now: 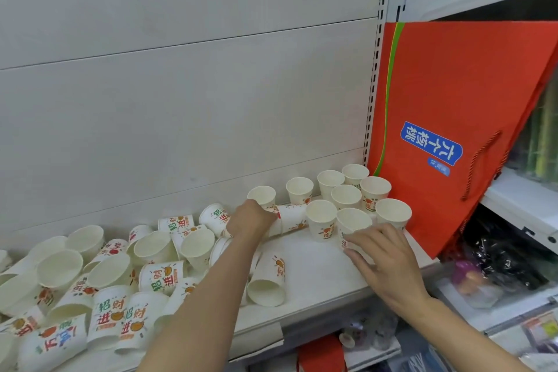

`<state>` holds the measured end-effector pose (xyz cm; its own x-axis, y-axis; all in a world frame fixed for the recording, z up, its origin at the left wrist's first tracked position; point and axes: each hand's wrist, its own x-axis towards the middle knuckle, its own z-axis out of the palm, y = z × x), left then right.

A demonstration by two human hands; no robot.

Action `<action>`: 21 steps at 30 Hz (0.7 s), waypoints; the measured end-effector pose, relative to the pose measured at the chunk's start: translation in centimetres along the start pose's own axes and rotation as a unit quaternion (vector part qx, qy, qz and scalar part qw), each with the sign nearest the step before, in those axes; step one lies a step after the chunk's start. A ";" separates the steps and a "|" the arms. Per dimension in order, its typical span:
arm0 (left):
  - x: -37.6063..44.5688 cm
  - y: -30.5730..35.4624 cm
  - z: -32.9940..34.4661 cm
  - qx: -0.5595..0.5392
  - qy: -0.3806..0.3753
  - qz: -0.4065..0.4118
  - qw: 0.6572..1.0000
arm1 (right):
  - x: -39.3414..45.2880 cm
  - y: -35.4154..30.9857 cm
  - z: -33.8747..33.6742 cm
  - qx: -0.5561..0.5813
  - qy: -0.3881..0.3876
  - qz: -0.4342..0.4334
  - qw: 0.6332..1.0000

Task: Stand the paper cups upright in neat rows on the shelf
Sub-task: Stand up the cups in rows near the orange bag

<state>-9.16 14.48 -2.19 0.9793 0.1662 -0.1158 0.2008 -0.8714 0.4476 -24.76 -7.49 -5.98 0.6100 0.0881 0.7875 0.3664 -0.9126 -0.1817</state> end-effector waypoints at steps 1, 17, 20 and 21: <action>0.1 0.0 -0.1 -0.015 -0.006 -0.002 1.000 | 0.8 -0.3 0.4 0.000 0.006 -0.008 1.000; -0.9 -1.3 -1.7 -0.064 0.023 0.123 0.990 | 12.1 -2.3 10.2 -0.095 -0.369 -0.071 0.922; -1.2 -0.7 -1.7 -0.071 0.025 0.134 0.988 | 11.3 -2.1 11.3 -0.111 -0.373 -0.065 0.919; -1.2 -0.5 -1.7 -0.071 0.026 0.138 0.988 | 11.1 -1.9 11.5 -0.113 -0.369 -0.066 0.920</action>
<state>-10.43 15.55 -0.75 0.9966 -0.0420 0.0712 -0.0755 -0.8134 0.5768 -10.57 -0.14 -3.64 0.9121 0.3758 0.1638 0.3676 -0.9266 0.0790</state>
